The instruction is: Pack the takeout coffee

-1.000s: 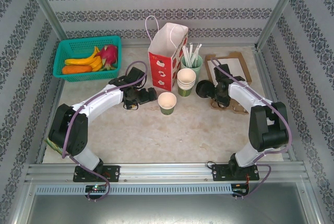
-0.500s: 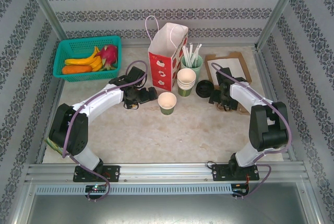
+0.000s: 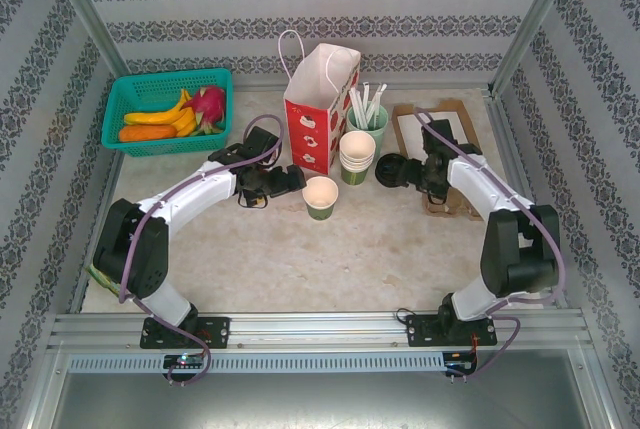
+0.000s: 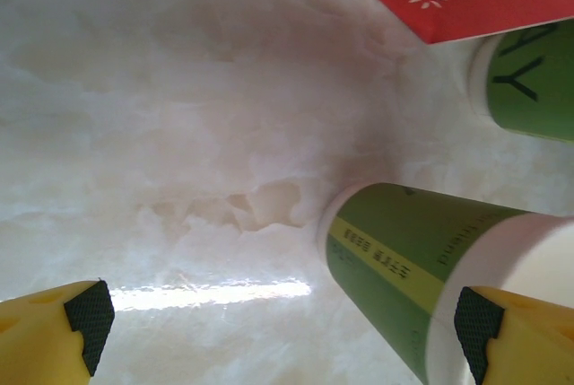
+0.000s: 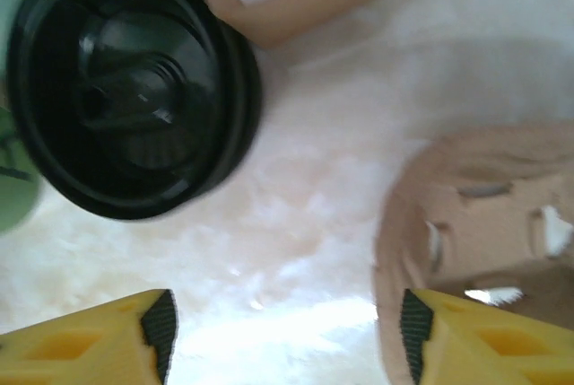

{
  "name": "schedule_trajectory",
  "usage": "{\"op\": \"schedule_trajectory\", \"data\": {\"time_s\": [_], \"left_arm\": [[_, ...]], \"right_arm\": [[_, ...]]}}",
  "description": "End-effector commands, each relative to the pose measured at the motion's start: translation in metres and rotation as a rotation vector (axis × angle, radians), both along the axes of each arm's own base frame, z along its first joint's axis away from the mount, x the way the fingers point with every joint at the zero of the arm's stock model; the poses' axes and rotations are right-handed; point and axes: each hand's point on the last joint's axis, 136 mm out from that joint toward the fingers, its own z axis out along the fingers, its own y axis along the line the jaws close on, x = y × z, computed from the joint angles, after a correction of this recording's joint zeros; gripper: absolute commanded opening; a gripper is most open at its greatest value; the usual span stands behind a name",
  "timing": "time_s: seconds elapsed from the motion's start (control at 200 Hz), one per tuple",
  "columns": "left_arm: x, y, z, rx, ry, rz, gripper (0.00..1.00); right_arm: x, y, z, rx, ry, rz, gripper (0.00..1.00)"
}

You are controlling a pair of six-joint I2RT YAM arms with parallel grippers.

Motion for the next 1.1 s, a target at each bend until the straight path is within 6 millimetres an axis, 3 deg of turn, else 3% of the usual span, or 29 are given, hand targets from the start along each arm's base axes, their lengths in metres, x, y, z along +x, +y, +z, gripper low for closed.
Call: {"op": "schedule_trajectory", "data": {"time_s": [0.0, 0.35, 0.744, 1.094], "left_arm": [[0.0, -0.018, 0.021, -0.084, -0.079, -0.086, 0.99], [-0.002, -0.021, 0.038, -0.122, -0.157, -0.12, 0.99], [-0.001, -0.012, 0.035, -0.07, -0.151, -0.096, 0.99], [-0.004, -0.008, 0.029, -0.052, -0.129, -0.086, 0.99]], "right_arm": [[0.028, 0.01, 0.003, 0.037, -0.046, 0.026, 0.64], [0.056, -0.002, -0.019, -0.032, -0.045, -0.025, 0.47], [0.068, 0.005, -0.034, -0.009, -0.026, -0.002, 0.38], [0.069, 0.003, -0.038, -0.029, -0.019, 0.011, 0.21]]}}
